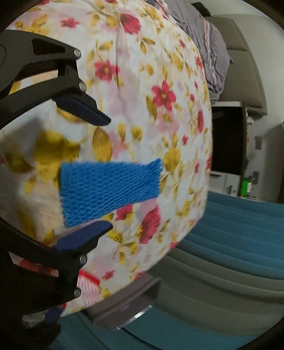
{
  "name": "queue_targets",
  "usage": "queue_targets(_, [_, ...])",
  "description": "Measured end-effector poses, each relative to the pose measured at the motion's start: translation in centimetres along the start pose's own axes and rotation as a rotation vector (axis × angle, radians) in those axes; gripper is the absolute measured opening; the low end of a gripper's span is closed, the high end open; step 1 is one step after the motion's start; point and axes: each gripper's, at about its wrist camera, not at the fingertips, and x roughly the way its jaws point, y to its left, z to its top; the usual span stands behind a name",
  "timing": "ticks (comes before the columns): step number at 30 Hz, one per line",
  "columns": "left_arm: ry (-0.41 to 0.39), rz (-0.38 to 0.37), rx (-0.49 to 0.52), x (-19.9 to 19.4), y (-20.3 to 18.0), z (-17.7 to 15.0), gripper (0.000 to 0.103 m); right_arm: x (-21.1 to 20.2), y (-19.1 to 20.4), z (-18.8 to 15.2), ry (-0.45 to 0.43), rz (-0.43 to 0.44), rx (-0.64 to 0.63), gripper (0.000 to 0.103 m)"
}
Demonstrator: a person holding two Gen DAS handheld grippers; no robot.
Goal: Collect trash
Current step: 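Grasp the red-and-white plastic bag with the right gripper, then grasp the blue foam mesh sleeve with the left gripper and lift it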
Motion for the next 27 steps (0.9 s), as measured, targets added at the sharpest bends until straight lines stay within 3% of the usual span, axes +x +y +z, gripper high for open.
queue_targets(6, [0.117,0.050,0.021,3.3,-1.0,-0.4,0.061,-1.4,-2.3,-0.1,-0.035,-0.018,0.030,0.051])
queue_targets(10, [0.125,0.074,0.034,3.4,-1.5,-0.3,0.049,-1.8,-3.1,-0.1,-0.048,-0.013,0.048,0.051])
queue_targets(12, [0.119,0.055,0.043,3.2,-1.8,-0.4,0.026,-2.0,-3.3,-0.2,-0.057,-0.007,0.051,0.051])
queue_targets(14, [0.112,0.033,0.067,3.1,-2.5,-0.5,0.014,-2.1,-3.5,-0.2,-0.063,-0.004,0.053,0.051])
queue_targets(27, [-0.066,-0.083,0.123,-3.1,-6.0,1.4,0.012,-4.2,-5.9,0.5,-0.147,-0.026,0.107,0.051])
